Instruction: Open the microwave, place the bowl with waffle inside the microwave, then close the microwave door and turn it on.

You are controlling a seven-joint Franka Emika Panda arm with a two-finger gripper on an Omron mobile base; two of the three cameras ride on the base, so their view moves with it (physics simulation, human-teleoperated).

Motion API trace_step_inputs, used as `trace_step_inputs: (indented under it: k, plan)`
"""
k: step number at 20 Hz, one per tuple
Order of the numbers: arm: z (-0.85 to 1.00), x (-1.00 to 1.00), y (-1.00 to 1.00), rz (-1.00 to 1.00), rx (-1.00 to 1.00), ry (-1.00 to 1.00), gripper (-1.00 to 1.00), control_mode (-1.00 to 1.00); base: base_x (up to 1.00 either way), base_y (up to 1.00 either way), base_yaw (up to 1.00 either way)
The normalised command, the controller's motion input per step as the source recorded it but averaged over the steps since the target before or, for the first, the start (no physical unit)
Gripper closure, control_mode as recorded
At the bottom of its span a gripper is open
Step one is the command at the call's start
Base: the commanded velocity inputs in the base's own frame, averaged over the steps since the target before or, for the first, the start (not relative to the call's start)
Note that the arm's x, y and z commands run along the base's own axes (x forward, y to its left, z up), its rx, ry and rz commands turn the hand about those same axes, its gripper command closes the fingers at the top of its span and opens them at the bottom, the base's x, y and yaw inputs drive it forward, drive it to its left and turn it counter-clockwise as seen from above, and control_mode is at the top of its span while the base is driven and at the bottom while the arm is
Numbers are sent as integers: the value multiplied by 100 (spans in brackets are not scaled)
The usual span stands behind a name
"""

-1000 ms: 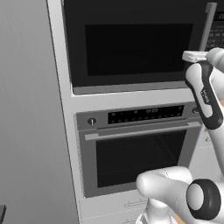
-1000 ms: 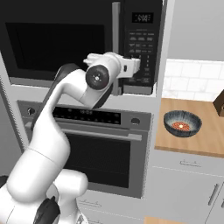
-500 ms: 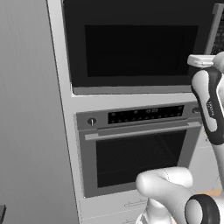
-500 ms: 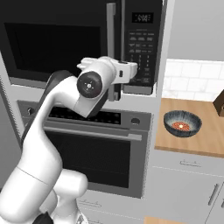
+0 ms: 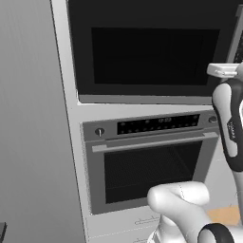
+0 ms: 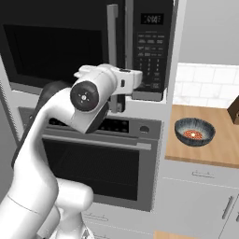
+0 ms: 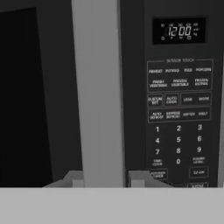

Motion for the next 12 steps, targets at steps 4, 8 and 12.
trace_step_inputs:
  k: [4, 8, 12]
  plan:
    - [0, -34, 0, 0, -1, 2, 100, -100, 0, 0, 0]
    - [0, -40, 0, 0, -2, 1, 100, -100, 0, 0, 0]
    - [0, -51, 0, 0, -2, 0, 100, -100, 0, 0, 0]
